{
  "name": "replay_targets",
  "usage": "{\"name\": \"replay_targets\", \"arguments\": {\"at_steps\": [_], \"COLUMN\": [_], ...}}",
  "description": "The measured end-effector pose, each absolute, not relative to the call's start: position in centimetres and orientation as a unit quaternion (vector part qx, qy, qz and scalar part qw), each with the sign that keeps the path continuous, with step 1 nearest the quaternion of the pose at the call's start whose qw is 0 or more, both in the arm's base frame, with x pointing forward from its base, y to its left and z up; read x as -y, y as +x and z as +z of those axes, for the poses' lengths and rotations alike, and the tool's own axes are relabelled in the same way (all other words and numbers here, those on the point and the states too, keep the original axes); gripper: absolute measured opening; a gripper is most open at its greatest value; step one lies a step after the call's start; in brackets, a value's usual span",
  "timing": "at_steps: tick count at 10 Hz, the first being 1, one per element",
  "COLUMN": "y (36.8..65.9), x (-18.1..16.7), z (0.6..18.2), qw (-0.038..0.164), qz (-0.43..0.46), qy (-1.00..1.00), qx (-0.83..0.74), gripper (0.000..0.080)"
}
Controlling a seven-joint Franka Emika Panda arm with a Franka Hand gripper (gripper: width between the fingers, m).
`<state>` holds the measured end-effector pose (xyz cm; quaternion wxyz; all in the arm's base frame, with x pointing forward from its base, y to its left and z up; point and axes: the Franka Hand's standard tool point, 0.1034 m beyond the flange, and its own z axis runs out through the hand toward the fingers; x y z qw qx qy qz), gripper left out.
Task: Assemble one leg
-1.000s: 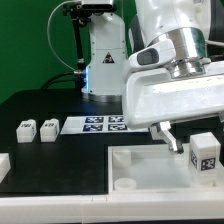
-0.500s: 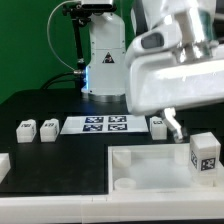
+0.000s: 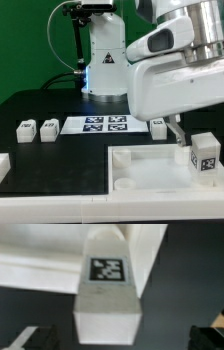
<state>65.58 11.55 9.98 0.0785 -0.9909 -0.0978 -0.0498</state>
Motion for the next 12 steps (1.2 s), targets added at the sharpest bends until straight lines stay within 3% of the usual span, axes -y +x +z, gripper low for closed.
{"name": "replay_targets", "arguments": {"at_steps": [2,5,6,7,8,12], "y": [64.7,64.2,64.2,64.1,64.1,63.2], "x": [-11.1,-11.4,-11.4,-11.4,-11.5,-11.5], "z": [9.3,8.3,8.2,8.2,8.2,7.8], "qw": [0.089,0.090,0.089,0.088,0.084,0.069], "qz": [0.056,0.077,0.079,0.080,0.084,0.042], "qy": [-0.989,-0.991,-0.992,-0.992,-0.993,-0.961], "qx": [0.099,0.066,0.047,0.038,-0.007,-0.266], "gripper": [0.0649,0.0649,0.0521,0.0521,0.0344,0.0295]}}
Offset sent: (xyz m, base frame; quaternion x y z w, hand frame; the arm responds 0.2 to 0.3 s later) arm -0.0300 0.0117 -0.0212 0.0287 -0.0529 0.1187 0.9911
